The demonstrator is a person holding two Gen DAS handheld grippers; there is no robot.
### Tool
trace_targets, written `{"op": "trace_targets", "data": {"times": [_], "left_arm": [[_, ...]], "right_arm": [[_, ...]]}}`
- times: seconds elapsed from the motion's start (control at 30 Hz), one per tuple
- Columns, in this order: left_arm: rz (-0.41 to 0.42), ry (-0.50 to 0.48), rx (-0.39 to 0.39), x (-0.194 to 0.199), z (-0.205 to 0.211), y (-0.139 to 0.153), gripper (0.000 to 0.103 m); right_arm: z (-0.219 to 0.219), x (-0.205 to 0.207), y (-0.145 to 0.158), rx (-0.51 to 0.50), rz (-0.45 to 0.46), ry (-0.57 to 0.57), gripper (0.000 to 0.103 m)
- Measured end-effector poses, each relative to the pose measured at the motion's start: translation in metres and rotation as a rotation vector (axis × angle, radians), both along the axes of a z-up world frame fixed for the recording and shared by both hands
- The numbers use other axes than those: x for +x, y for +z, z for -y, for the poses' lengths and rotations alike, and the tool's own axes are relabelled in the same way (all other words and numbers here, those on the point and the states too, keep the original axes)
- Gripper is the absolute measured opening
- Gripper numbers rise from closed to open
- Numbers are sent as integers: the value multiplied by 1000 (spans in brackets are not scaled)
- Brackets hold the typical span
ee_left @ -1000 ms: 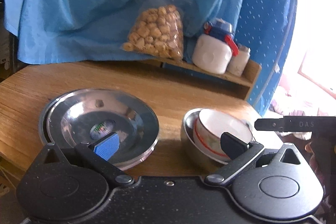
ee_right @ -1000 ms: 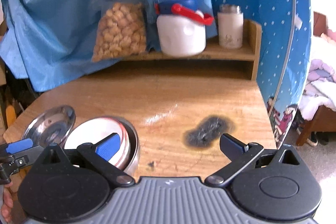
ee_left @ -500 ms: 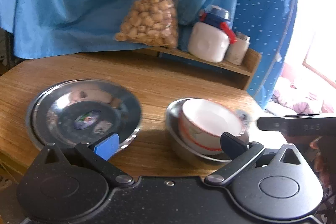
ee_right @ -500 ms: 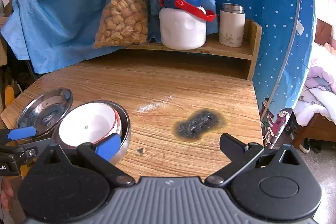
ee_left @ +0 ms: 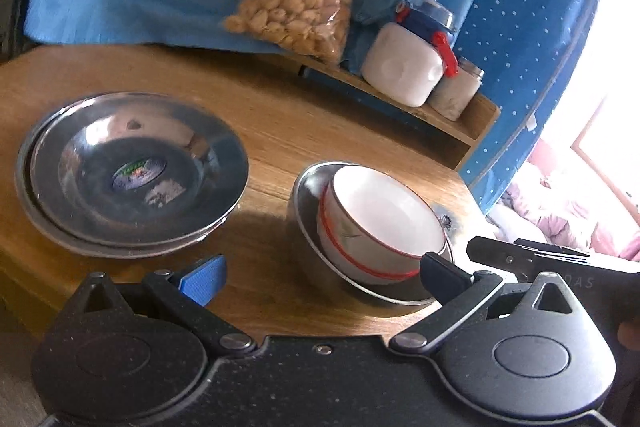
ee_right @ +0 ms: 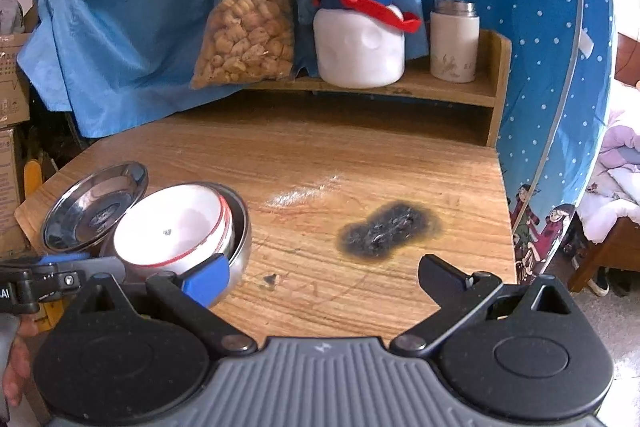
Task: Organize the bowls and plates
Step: 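Move both grippers to the rim of the steel bowl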
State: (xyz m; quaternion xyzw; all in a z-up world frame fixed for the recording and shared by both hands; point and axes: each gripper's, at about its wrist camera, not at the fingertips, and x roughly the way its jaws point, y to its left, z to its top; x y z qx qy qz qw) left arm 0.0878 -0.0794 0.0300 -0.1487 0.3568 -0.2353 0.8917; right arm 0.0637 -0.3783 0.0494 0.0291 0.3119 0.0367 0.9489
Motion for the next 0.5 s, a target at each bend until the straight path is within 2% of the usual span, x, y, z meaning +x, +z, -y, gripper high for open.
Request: {"op": "trace_targets", "data": {"times": [0.2,0.3,0.43,0.5], "left_arm": [[-7,43,12,-1,-7,-3,102],[-16,62,34,-1,-9,-2,102],[-18,86,106,1,-4,-2,102],[-27,93,105,3,-4,-2,102]], "right_arm": [[-5,6,-1,4,3,25,103],[-9,7,-3,-13,-2,32,103],[-13,3,-2,-36,8,25,103],[-13,1,-1,-41,9,25,103]]}}
